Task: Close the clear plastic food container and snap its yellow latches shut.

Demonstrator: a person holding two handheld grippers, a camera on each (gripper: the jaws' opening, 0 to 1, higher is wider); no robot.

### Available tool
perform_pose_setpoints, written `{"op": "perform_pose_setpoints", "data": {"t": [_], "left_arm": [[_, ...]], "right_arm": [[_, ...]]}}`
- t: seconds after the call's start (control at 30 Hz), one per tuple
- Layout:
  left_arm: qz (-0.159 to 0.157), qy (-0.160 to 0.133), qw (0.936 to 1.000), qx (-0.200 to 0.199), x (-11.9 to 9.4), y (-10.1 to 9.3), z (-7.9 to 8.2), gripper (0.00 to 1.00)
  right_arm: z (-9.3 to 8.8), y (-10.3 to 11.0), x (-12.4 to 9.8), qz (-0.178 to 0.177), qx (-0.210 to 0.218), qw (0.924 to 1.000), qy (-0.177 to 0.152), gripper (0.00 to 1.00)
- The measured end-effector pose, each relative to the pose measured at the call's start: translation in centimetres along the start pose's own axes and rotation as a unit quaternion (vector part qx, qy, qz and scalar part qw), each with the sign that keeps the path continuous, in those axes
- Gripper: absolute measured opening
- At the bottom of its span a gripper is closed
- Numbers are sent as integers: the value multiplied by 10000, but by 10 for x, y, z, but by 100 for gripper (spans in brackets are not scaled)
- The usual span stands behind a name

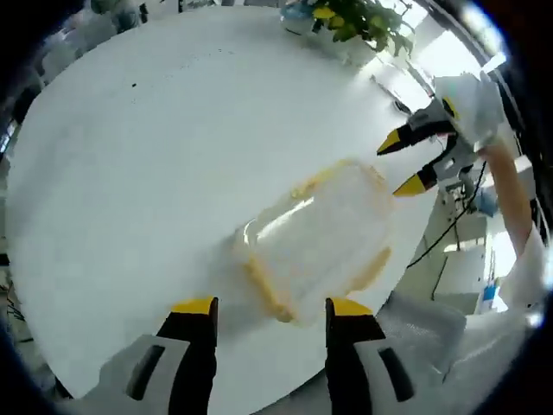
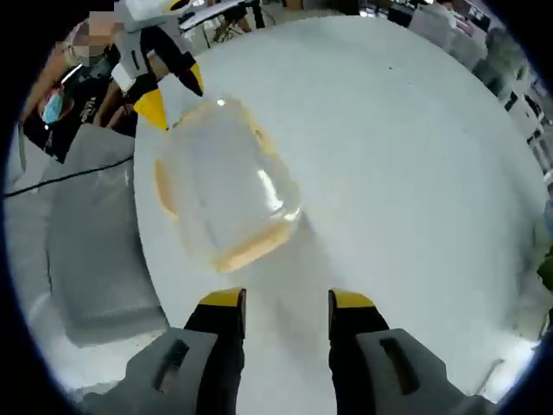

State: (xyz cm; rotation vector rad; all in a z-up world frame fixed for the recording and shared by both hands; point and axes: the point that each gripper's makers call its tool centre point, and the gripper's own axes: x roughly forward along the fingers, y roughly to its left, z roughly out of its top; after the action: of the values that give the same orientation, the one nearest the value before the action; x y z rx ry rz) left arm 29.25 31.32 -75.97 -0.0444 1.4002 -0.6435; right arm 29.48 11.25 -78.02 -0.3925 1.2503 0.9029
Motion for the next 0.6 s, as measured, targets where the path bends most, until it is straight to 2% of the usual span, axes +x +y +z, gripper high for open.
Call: {"op": "perform_pose_setpoints", "data": {"t": [0.03,0.07,0.1,0.13,0.2,0.23,0.3,0.33,0.4,0.43,0.47,0.6], "left_arm": [[-52,-5,9995,-302,-1,-1,0,56],[-72,-2,9992,-393,-1,-2,0,55],[-58,-37,9988,-475,-1,-2,1,54],[-48,-47,9990,-446,-1,-2,2,54],[-36,-1,9986,-534,2,-2,1,54],[-41,50,9979,-646,5,-3,-1,54],[-74,62,9978,-651,9,-5,-2,54],[-64,119,9978,-643,11,-7,-4,54],[-28,166,9976,-666,15,-7,-5,53],[-26,189,9974,-696,17,-7,-6,51],[-45,204,9973,-706,19,-8,-6,49],[-103,257,9963,-814,24,-13,-5,47]], "right_arm": [[0,-9,-2,-200,16,9998,-8,30],[0,-12,-3,-245,-57,9997,-21,30],[0,-13,-5,-271,96,9996,-56,30],[1,-13,-5,-237,295,9992,-117,32],[10,-5,-7,158,942,9945,-432,35],[18,2,-10,463,1381,9871,-663,36],[27,9,-13,824,1899,9737,-948,34],[32,12,-16,1026,2238,9628,-1113,32],[36,16,-15,1264,2594,9494,-1244,26],[35,17,-14,1303,2669,9469,-1228,23],[32,16,-10,1277,2691,9476,-1153,21],[23,29,2,1317,2501,9553,-868,21]]}}
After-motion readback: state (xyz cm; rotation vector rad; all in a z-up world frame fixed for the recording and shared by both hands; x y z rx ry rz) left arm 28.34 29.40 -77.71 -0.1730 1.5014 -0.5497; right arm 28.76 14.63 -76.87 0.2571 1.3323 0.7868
